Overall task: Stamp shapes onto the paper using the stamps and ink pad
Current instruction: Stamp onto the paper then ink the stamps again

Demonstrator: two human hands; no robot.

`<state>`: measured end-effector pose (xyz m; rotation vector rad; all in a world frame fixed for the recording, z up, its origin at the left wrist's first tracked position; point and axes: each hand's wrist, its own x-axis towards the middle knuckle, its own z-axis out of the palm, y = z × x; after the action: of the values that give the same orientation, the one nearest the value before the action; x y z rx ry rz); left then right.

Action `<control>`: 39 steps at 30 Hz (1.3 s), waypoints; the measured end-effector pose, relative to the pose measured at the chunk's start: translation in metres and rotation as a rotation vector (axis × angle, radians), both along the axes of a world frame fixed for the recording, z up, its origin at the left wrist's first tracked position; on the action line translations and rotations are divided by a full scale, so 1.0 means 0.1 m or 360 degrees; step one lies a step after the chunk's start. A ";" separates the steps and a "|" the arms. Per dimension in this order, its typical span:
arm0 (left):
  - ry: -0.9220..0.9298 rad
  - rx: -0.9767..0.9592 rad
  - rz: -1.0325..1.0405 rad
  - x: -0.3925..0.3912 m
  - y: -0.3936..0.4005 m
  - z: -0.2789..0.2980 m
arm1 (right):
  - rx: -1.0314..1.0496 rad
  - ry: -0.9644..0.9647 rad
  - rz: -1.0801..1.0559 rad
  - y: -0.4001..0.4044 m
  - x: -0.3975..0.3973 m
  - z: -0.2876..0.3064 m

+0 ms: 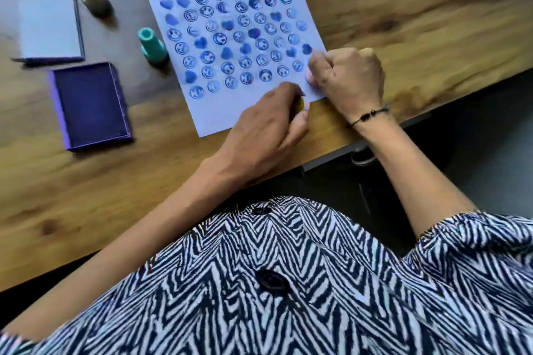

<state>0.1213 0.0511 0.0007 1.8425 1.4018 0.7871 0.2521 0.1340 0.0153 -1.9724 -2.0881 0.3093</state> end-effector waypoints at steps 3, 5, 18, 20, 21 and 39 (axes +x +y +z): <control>-0.0017 0.0043 0.0016 0.01 0.00 -0.01 | 0.0067 -0.0083 0.0012 0.01 -0.02 -0.03; -0.0029 0.0067 0.0042 0.01 0.01 -0.01 | 0.0121 -0.0179 0.0061 0.01 -0.03 -0.06; -0.0268 0.0036 0.0280 -0.05 0.01 -0.01 | 0.0211 -0.0408 0.0291 -0.01 -0.04 -0.09; -0.0275 0.0017 0.0286 -0.04 0.00 -0.01 | 0.0195 -0.0413 0.0303 -0.01 -0.03 -0.08; -0.0272 0.0015 0.0290 -0.04 0.00 0.00 | 0.0189 -0.0414 0.0315 0.00 -0.03 -0.09; -0.0292 0.0089 0.0324 -0.03 0.00 -0.03 | 0.0187 0.0362 -0.0081 0.02 0.14 0.34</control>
<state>0.1181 0.0512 -0.0025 1.6386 1.4754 1.0797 0.2666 0.1358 0.0496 -1.8267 -1.8680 0.3731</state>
